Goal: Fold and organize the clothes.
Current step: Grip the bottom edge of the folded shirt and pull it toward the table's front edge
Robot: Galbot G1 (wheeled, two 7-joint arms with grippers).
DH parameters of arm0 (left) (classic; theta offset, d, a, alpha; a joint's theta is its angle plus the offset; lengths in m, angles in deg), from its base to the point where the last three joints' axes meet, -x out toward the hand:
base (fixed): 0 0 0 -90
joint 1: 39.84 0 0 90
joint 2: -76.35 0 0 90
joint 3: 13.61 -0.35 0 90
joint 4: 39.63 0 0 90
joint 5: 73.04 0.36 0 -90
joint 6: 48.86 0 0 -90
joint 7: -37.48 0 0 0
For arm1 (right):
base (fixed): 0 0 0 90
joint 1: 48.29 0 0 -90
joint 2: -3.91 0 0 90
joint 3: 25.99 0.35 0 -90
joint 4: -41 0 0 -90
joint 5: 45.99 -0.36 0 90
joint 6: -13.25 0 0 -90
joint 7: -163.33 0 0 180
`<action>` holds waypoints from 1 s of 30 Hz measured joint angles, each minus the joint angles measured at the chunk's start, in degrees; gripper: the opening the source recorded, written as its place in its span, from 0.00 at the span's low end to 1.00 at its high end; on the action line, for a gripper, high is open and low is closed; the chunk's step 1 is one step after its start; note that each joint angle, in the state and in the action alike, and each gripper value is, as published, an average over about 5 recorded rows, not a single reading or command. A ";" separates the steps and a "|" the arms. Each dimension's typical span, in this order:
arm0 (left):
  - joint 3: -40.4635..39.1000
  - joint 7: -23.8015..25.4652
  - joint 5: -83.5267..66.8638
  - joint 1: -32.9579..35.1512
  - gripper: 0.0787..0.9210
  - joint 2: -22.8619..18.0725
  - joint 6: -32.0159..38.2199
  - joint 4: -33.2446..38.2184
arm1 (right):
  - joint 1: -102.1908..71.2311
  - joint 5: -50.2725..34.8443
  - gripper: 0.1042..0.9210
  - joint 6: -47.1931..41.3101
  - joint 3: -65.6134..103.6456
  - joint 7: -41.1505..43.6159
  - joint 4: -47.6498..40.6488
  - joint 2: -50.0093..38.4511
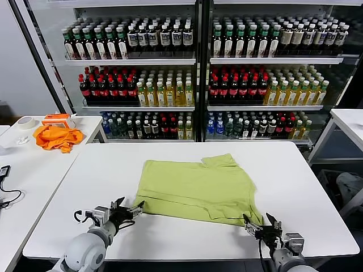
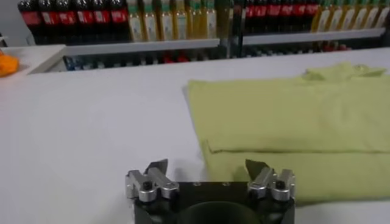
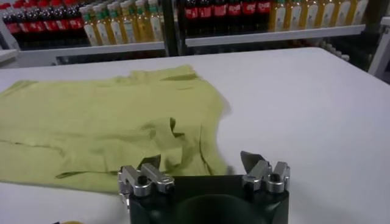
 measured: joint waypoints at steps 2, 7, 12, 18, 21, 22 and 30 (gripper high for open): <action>-0.15 -0.17 0.17 0.38 0.60 0.04 -0.22 0.37 | -0.08 -0.09 0.57 0.28 -0.05 -0.08 -0.17 0.12; -0.58 -0.40 0.56 1.20 0.43 0.03 -0.66 1.12 | -0.25 -0.22 0.38 0.78 -0.14 -0.09 -0.36 0.34; -0.76 -0.45 0.94 1.49 0.25 -0.17 -1.06 1.33 | -0.40 -0.31 0.20 1.00 -0.03 -0.19 -0.33 0.41; -0.40 -0.50 1.14 2.57 0.05 0.24 -1.50 2.33 | -1.53 0.02 0.02 0.34 0.65 0.08 0.83 -0.16; 0.03 -0.63 1.07 3.50 0.01 0.60 -1.66 3.20 | -2.50 0.54 0.01 -0.27 1.08 0.42 1.85 -0.54; 0.23 -0.68 0.99 3.88 0.00 0.75 -1.72 3.54 | -2.92 0.78 0.01 -0.46 1.18 0.56 2.26 -0.68; 2.56 -0.94 0.42 8.62 0.00 2.25 -2.21 7.71 | -8.05 3.40 0.01 -1.22 1.96 0.97 6.11 -1.27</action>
